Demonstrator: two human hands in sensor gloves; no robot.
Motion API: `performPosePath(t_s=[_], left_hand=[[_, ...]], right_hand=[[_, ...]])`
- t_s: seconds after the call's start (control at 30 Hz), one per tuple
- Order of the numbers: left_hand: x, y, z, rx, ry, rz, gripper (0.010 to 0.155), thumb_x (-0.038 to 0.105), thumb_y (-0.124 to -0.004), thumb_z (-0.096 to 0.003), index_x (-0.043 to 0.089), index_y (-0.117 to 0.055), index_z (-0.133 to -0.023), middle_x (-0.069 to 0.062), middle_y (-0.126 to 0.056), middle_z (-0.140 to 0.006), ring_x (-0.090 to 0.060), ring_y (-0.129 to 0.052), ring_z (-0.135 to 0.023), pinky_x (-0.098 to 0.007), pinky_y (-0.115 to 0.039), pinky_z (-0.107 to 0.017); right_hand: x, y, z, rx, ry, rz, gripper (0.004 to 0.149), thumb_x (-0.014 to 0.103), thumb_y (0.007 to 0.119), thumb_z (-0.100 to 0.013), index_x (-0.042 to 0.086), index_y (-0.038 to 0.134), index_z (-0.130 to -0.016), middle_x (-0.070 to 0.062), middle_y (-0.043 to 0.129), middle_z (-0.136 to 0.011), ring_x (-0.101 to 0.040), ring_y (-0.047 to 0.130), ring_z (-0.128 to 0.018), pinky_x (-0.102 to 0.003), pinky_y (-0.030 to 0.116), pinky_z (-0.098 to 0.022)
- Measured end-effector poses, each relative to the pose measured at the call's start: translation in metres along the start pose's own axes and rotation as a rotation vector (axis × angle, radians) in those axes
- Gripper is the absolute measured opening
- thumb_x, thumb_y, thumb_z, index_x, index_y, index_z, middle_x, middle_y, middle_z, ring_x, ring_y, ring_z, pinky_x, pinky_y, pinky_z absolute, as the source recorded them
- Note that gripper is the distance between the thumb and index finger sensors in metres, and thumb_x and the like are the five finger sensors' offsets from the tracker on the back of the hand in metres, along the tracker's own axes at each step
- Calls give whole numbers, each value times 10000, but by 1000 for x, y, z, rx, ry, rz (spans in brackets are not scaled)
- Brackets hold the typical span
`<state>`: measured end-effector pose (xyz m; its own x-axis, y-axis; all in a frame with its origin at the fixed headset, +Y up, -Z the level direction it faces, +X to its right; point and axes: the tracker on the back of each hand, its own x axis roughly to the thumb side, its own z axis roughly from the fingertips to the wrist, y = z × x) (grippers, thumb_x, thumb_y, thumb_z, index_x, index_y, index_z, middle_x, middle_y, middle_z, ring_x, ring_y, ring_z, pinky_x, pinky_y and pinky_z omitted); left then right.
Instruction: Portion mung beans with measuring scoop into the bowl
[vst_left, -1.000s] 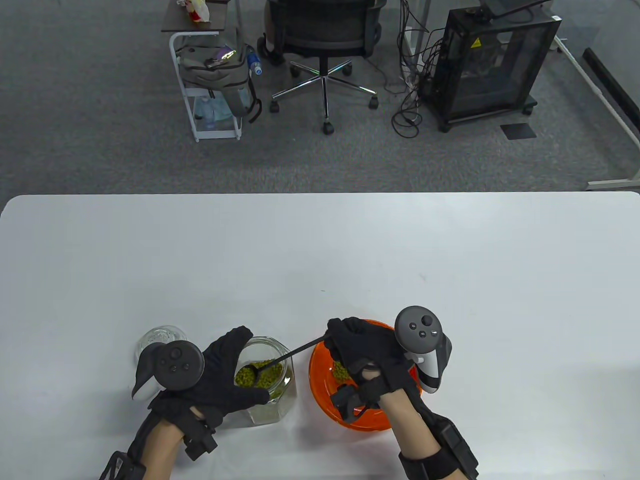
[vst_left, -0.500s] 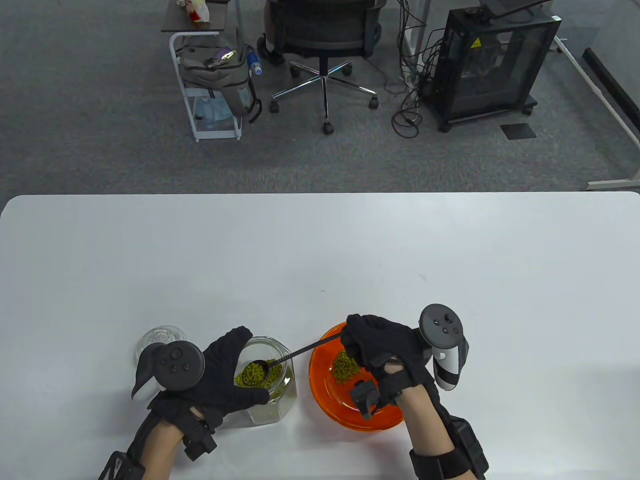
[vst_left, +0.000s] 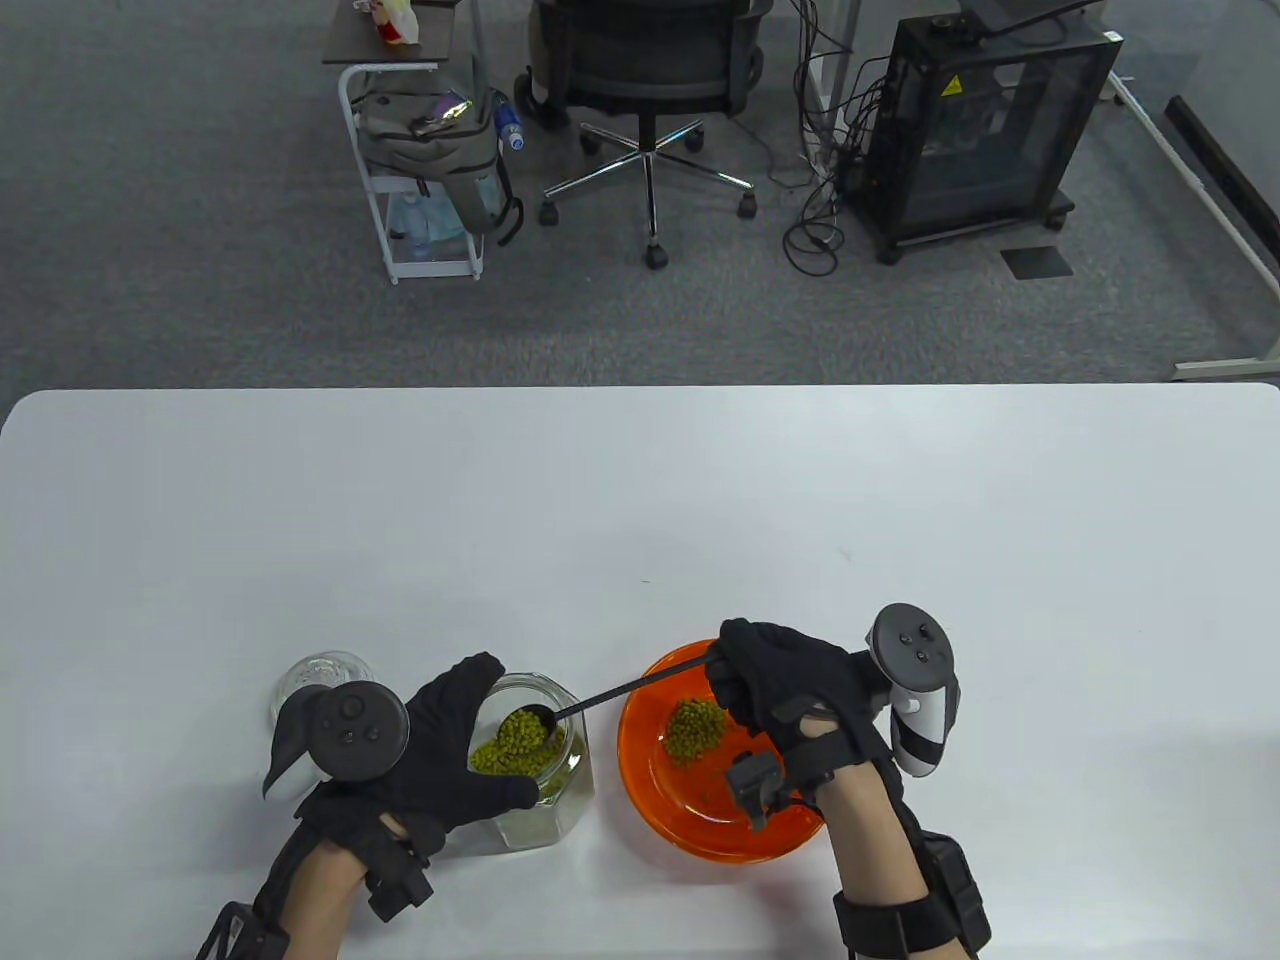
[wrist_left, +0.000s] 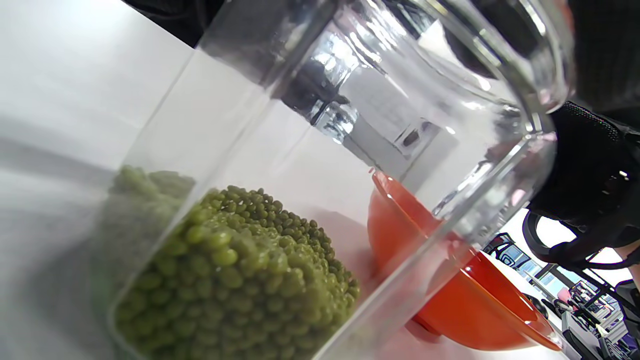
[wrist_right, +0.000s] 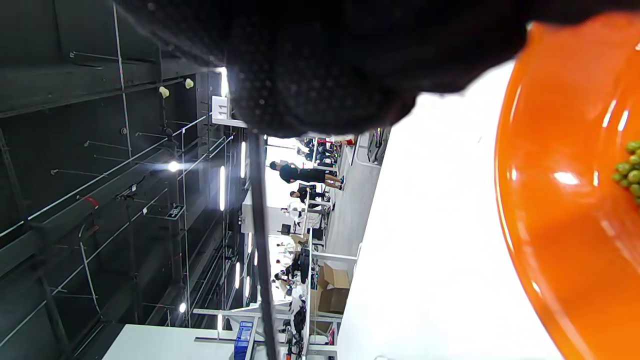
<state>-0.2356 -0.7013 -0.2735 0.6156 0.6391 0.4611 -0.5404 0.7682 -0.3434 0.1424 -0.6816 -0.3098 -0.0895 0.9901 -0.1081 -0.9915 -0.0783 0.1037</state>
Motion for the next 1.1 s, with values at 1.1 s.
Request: performPosePath(t_s=[1.1], left_hand=[[0,-1,0,-1,-5,8,1217,821,-843,-418,-5,-255,-1091,-324,-376,-1144,-605,-559,-1026,-762,-490,-720]], right_hand=[[-11,-134,10,-131,7,-49,433,437,783,-500,59,973,-599,-117,1015,-449,-223,972,-236,-373,852,-198]])
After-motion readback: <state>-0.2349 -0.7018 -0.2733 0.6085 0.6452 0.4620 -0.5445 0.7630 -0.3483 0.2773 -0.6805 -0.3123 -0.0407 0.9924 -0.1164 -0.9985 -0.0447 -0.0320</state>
